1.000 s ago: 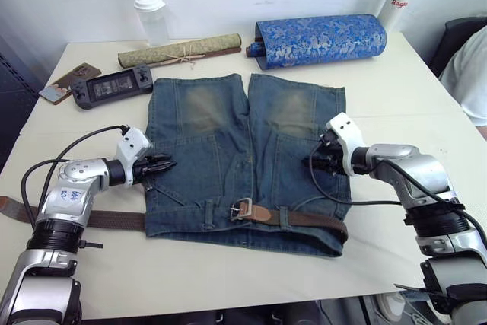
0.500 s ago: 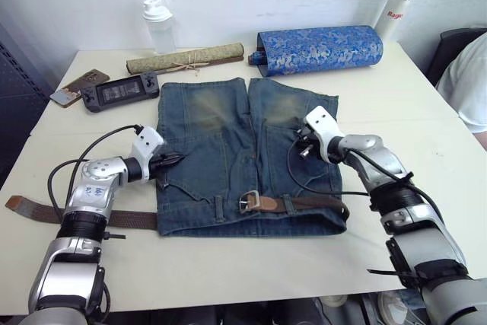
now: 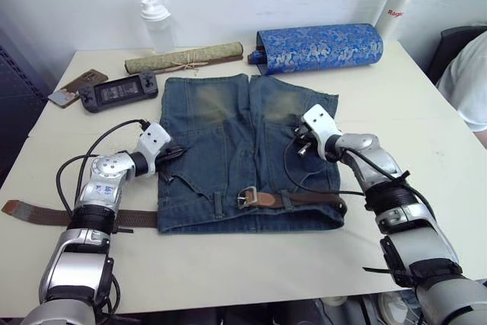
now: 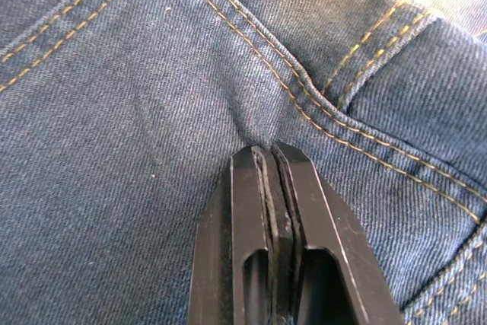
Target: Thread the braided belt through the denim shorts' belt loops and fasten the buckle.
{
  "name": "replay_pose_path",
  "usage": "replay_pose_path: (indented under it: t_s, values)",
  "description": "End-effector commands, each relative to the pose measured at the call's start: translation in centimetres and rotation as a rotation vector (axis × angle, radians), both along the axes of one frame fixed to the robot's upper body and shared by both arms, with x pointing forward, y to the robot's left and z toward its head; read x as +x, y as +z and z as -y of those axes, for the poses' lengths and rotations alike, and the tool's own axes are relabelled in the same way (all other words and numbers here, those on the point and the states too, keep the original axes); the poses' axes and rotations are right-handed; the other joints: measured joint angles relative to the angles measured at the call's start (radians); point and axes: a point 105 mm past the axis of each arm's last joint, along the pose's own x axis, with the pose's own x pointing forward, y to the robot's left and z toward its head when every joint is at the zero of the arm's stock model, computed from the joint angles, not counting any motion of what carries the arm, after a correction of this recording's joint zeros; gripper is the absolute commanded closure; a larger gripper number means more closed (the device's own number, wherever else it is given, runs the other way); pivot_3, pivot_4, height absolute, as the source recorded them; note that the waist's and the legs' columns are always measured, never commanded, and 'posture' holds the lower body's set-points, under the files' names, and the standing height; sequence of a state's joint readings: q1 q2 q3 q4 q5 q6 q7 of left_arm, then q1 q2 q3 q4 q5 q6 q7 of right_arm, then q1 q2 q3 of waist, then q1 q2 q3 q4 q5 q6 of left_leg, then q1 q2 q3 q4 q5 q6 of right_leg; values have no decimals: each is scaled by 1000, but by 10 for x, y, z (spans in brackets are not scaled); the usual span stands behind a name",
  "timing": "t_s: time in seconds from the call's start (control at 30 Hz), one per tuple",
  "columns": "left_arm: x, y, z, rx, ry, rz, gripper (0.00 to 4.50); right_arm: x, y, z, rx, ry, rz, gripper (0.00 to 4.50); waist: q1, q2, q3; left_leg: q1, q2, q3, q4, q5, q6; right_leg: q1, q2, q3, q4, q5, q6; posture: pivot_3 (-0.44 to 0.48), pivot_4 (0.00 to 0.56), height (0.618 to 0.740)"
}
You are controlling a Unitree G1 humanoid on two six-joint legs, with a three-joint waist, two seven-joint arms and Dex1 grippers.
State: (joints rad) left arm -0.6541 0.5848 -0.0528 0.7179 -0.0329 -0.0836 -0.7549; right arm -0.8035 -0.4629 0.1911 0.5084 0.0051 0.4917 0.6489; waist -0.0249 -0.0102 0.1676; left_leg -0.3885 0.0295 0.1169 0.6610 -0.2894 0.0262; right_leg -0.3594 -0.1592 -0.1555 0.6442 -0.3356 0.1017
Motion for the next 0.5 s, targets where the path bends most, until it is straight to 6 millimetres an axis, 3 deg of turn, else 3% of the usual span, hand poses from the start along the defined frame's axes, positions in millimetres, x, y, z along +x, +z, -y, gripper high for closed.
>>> replay_pose_path:
  t_s: [0.03,0.17,0.5]
  values:
    - [-6,-30,-13,93,32,-96,4500,-25,-37,12,-40,-33,-160,4452,1,0,0,0,0,0,0,0,0,0,0,0,-1,0,0,0,150,717]
    - [-3,-32,-15,106,27,-111,4500,-33,-44,14,-41,-55,-178,4452,0,2,-4,0,0,-1,0,0,0,0,-2,-1,-2,0,0,0,150,717]
    - [2,-32,-14,115,22,-113,4500,-25,-40,21,-28,-102,-163,4452,0,1,-6,1,0,-1,0,0,0,1,-3,-1,-1,-1,-1,0,150,717]
